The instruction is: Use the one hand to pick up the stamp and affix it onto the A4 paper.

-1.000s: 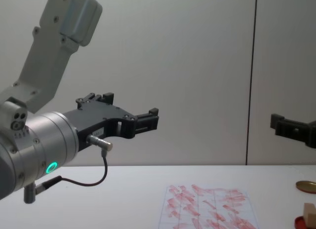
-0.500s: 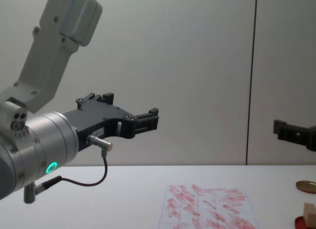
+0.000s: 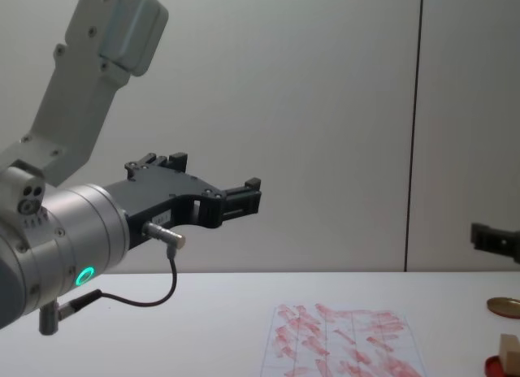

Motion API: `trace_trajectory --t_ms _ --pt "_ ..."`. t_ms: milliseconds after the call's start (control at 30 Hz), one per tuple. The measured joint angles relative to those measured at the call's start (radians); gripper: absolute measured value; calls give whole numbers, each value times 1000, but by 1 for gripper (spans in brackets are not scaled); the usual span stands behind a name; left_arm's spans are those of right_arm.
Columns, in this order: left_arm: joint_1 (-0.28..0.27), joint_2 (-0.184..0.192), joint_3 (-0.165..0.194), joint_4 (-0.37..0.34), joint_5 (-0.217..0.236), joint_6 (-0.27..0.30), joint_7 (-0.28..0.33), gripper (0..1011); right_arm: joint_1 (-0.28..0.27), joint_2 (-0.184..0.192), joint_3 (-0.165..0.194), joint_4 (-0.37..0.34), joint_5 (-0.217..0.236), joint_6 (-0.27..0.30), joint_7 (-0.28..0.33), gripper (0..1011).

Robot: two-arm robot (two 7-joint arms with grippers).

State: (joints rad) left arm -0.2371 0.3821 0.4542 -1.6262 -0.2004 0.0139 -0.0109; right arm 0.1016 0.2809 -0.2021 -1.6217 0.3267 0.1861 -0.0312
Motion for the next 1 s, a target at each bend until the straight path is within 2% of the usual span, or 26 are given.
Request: trace_trajectory --t_ms 633,1000 --pt "0 0 0 0 0 0 0 993 117 -67 11 186 15 78 -141 1001" --pt "0 0 0 0 0 0 0 993 175 -104 8 293 23 109 -189 1001"
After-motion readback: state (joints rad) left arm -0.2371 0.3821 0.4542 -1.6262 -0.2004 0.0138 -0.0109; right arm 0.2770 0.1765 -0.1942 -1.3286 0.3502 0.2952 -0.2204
